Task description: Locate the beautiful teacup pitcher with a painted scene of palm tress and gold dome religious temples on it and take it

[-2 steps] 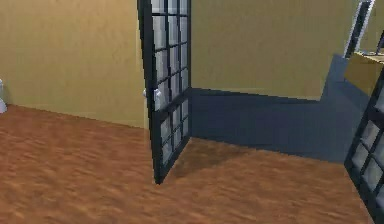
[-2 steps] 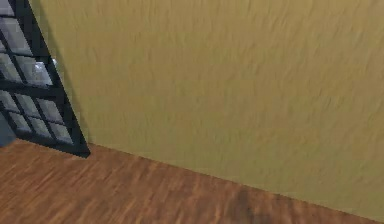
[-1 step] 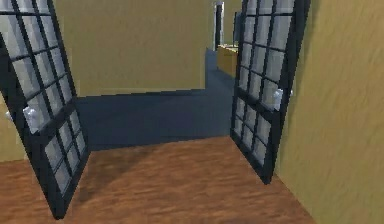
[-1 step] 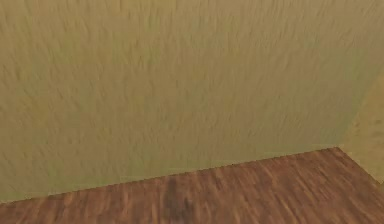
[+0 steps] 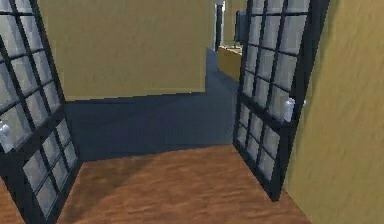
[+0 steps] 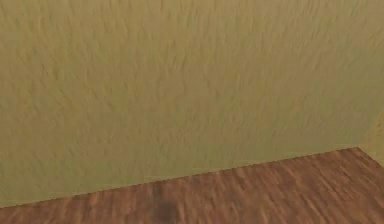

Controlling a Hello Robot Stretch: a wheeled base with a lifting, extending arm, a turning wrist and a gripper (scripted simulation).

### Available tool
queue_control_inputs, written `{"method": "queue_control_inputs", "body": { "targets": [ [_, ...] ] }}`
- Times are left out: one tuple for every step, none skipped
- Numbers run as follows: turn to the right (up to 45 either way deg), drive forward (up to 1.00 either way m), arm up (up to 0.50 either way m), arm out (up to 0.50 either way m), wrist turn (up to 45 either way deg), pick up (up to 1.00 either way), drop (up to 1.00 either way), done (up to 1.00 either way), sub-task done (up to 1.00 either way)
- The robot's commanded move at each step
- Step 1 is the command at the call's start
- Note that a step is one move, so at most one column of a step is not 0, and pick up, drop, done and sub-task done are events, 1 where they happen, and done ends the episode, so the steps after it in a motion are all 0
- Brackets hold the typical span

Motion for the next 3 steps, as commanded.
{"method": "queue_control_inputs", "body": {
  "targets": [
    [-3.0, 0.0, 0.0, 0.0, 0.0, 0.0, 0.0, 0.0, 0.0],
    [0.0, 1.0, 0.0, 0.0, 0.0, 0.0, 0.0, 0.0, 0.0],
    [0.0, 1.0, 0.0, 0.0, 0.0, 0.0, 0.0, 0.0, 0.0]
  ]
}}
